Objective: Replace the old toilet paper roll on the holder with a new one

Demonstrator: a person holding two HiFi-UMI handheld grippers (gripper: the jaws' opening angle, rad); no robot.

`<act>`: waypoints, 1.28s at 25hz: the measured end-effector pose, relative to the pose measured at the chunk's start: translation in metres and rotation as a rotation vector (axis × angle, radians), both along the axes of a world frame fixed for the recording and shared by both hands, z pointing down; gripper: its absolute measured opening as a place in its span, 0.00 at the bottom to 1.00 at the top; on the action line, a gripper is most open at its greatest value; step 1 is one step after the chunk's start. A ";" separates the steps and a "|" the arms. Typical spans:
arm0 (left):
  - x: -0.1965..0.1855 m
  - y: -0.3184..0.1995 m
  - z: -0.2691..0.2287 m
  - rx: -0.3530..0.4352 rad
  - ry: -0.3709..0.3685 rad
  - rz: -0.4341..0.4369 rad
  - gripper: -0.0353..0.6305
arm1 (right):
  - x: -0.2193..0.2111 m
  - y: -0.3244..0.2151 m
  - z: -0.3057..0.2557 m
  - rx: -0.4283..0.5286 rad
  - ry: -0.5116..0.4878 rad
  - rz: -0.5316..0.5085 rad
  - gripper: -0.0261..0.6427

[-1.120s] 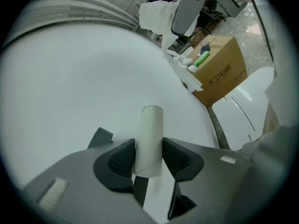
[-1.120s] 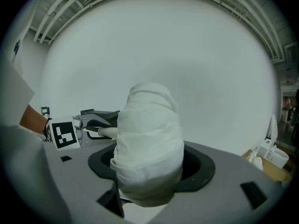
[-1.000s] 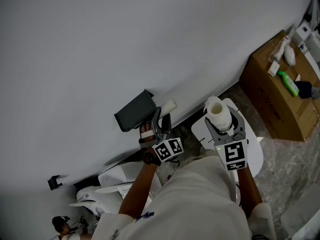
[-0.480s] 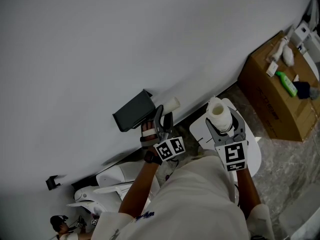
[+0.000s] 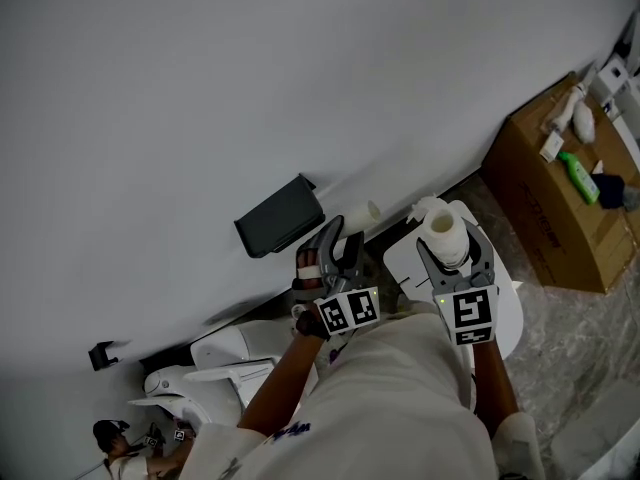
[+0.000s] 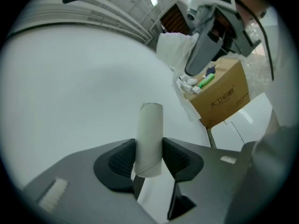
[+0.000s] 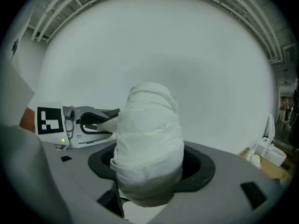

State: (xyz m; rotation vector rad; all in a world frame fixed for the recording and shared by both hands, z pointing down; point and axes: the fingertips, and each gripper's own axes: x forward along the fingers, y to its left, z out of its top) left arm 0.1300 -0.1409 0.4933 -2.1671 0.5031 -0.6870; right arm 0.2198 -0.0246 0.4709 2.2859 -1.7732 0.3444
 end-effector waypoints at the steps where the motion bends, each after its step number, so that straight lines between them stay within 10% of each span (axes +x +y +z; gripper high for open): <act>1: -0.005 0.001 -0.004 -0.027 0.025 -0.013 0.32 | 0.000 0.000 0.001 -0.001 -0.001 -0.002 0.49; 22: -0.140 -0.037 -0.070 -0.278 0.557 -0.285 0.32 | -0.021 -0.036 0.002 -0.052 0.063 -0.160 0.49; 32: -0.204 -0.043 -0.083 -0.392 0.787 -0.407 0.32 | -0.027 -0.059 0.001 -0.153 0.253 -0.282 0.49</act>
